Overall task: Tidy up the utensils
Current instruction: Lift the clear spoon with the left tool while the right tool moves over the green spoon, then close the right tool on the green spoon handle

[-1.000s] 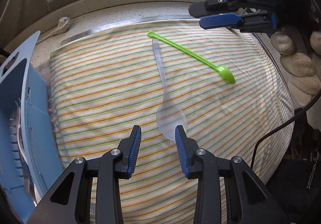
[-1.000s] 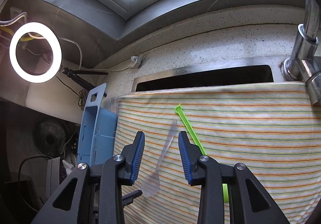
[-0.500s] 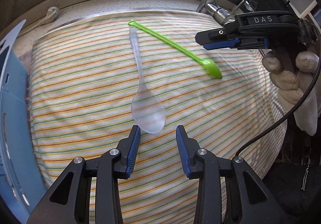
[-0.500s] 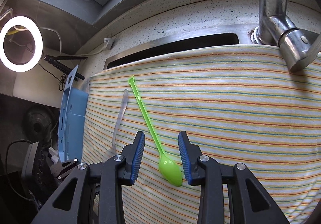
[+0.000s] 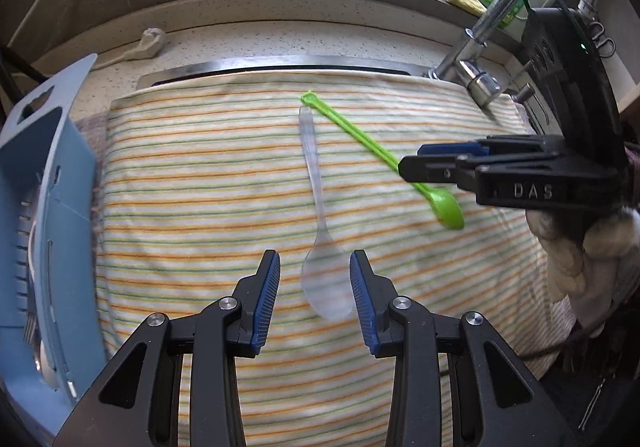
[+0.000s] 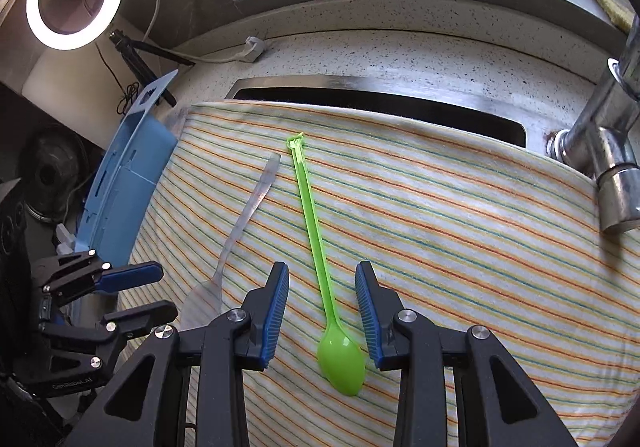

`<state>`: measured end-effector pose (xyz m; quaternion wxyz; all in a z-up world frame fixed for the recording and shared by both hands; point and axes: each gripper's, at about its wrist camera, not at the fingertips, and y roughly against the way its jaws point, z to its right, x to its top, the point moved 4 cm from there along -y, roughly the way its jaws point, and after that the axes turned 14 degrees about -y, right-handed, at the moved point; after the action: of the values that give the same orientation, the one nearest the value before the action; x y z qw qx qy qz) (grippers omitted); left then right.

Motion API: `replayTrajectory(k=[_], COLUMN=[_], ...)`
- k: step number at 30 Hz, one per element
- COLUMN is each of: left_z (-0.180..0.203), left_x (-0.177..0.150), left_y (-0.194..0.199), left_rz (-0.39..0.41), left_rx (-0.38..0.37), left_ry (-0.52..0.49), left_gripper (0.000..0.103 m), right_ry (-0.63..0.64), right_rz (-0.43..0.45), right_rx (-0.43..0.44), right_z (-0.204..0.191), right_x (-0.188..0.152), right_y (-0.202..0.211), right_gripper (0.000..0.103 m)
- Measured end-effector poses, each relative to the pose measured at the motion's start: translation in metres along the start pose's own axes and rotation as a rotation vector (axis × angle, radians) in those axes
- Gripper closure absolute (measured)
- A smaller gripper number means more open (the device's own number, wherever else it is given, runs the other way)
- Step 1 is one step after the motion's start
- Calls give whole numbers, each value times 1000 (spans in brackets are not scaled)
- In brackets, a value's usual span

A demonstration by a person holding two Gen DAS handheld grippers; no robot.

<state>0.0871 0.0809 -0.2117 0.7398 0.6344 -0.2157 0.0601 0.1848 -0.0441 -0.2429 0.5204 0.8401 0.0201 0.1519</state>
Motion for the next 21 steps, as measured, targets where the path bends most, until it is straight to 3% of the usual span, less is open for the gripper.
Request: replayTrajectory(k=[7,10,16,21], left_z=[15,19,29,33], left_x=[17,23,35,46], left_y=[-27,-44,-52,-57], left_rz=[-53,-94,-137,-139], left_rx=[102,95,133,140], left_ry=[8,20,-61,-101], left_gripper=[69,69,69,91], right_ry=[49,60,69,56], right_rz=[25,29,41,41], right_rx=[-11,-12,7,22], right_z=[-2,-2,0,5], right_x=[-2,-5,-9,-11], right_y=[0,-2,-4,-2], right_gripper=[72,72,72,73])
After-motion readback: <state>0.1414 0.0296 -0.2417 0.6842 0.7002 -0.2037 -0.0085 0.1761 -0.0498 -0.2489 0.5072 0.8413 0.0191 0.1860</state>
